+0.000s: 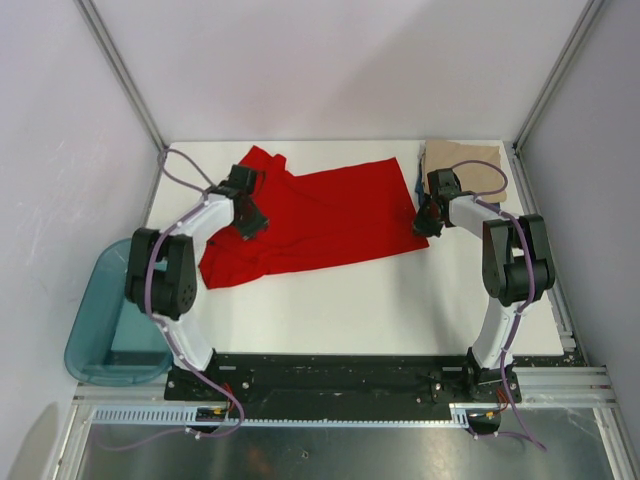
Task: Fold and stack the t-shirts
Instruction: Fold the flattened tshirt in 1/3 of the way
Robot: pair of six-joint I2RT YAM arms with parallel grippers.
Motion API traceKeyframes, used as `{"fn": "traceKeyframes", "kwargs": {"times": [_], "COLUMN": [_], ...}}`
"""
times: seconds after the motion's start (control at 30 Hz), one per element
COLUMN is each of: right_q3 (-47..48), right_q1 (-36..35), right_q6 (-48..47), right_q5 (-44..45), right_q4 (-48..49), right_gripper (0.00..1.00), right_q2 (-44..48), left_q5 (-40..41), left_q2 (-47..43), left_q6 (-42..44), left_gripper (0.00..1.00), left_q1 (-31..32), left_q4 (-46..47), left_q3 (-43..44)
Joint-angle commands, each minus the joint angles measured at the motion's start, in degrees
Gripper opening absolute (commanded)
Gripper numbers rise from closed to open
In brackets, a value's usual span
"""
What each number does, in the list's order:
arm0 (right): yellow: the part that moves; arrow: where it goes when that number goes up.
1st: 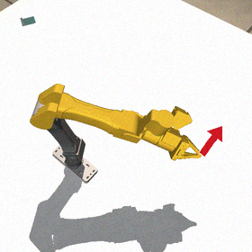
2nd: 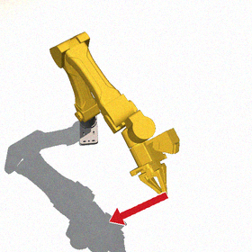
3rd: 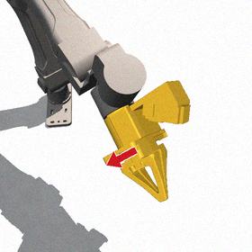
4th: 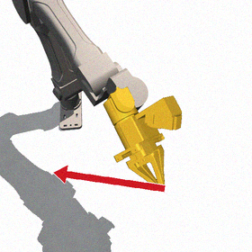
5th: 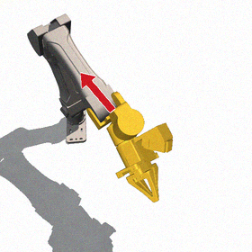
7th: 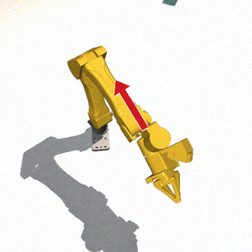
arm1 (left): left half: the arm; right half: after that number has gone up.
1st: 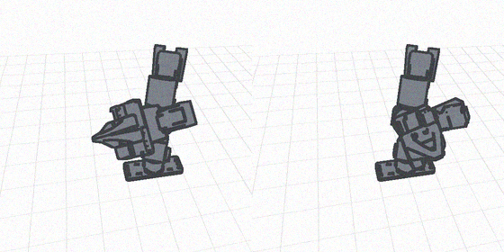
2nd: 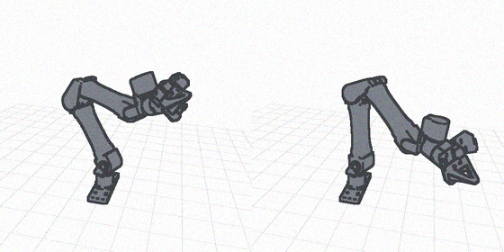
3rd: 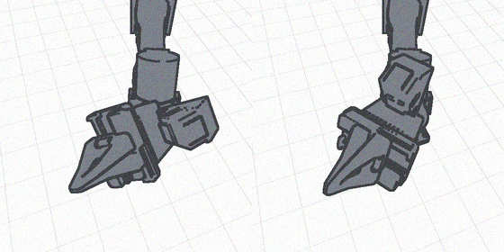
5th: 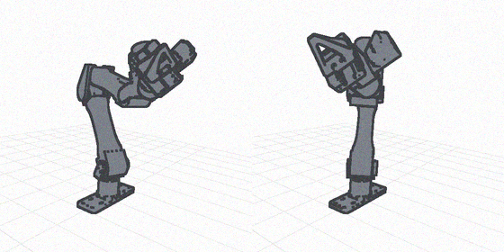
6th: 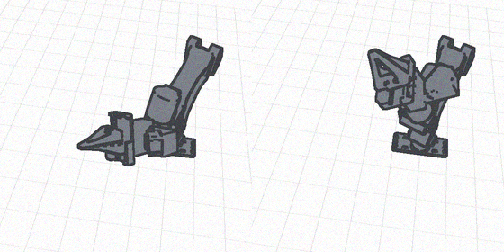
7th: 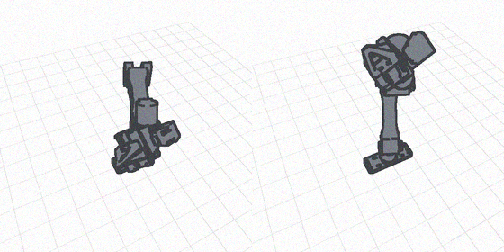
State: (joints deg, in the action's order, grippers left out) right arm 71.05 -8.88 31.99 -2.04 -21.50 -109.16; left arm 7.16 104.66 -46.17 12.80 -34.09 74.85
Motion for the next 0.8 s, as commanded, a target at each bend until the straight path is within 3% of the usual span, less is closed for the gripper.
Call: {"fn": "traceKeyframes", "kwargs": {"times": [0.0,0.17,0.33,0.77], "right_q3": [-0.2,-0.2,-0.2,-0.2], "right_q1": [-0.2,-0.3,-0.3,-0.5], "right_q6": [-0.9,-1.0,-1.0,-1.1], "right_q5": [-0.3,-0.3,-0.3,-0.6], "right_q4": [0.8,0.8,1.0,0.8], "right_gripper": [0.12,0.12,0.12,0.11], "right_q2": [3.0,2.8,2.7,2.9], "left_q5": [1.6,2.1,1.2,-1.0], "left_q2": [-11.3,-17.6,-19.3,-12.6], "left_q6": [-2.9,-5.3,-6.5,-8.8], "left_gripper": [0.40,0.51,0.56,0.59], "left_q1": [0.4,0.4,0.4,0.3], "left_q4": [-1.0,-0.6,0.0,4.4], "left_q3": [-7.9,-16.2,-19.3,-17.9]}}
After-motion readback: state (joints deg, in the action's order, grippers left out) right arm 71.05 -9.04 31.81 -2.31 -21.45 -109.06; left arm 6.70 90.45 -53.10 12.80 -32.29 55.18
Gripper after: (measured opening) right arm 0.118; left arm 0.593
